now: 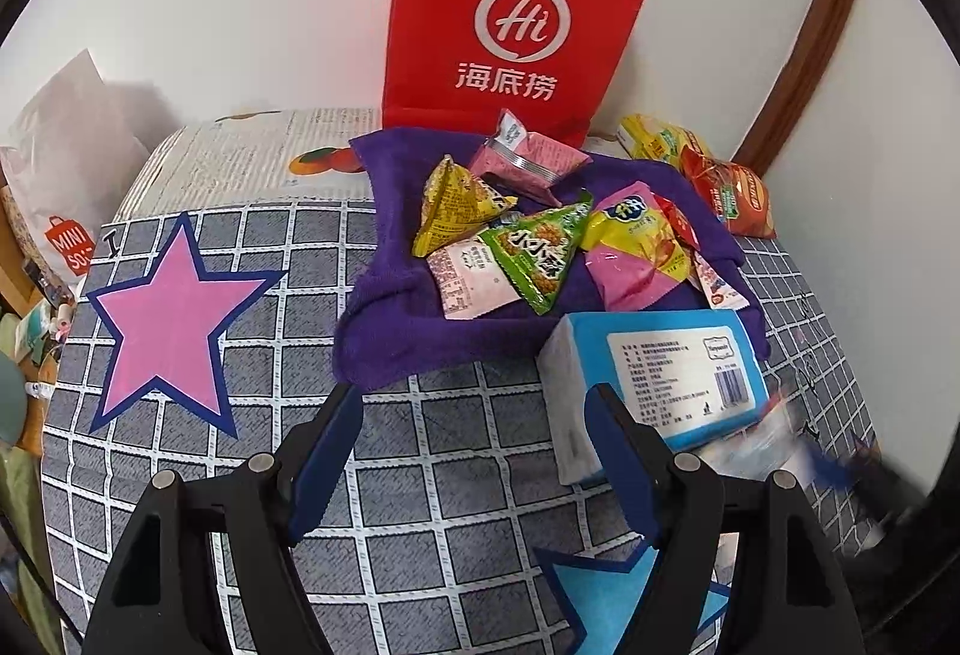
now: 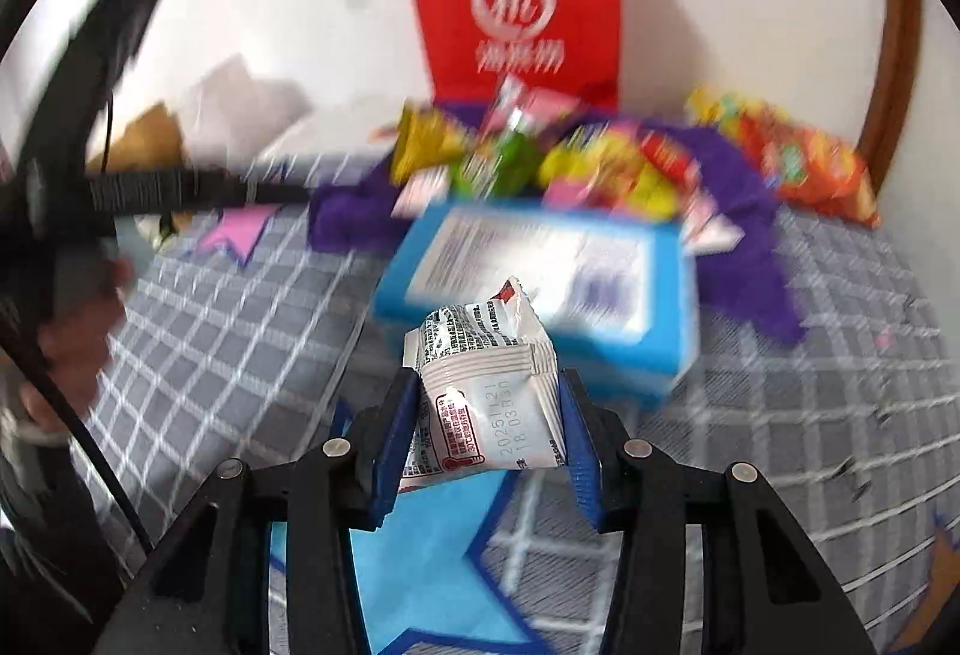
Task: Organize snacks
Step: 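Carry the white sachet onto the purple towel and open the right tool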
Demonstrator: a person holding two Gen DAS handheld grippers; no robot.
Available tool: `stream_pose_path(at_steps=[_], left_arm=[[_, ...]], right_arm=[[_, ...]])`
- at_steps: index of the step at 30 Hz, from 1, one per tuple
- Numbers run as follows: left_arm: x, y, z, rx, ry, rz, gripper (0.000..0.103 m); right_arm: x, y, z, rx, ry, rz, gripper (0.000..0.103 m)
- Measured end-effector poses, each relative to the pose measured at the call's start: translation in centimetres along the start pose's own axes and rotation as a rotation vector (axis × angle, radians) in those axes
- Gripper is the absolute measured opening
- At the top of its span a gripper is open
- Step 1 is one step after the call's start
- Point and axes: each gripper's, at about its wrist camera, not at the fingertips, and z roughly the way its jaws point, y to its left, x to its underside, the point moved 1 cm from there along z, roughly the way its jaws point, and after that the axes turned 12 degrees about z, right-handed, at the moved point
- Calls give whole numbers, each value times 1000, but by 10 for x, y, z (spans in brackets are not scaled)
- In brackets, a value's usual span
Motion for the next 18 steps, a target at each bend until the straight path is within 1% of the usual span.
stream_pose_path(at_steps=[2,4,5,7,9,12,15,18], left_arm=[[-2,3,1,-1,1,-7,75],[-4,6,2,0,0,-11,75],[-5,7,3,-1,0,-13,75],[-8,9,4,-4,0,-16,75],[-9,12,6,-9,1,-18,75],[-11,18,12,-22,11,-24,75],[-12,25,18,-30,22,-31,75],[-14,28,22,-31,28,-31,75]], right_arm=[[-28,-8,-5,24,-56,23,46],[-52,-17,-1,36,-86,47,47],[-67,-22,6,35,-94,66,47],[-89,-27,24,35,-83,86,47],[-108,-27,47,41,-78,82,47],[-123,-22,75,56,-63,68,47],[-137,-18,98,29,-45,77,47],[-147,-12,119,51,-35,71,51]])
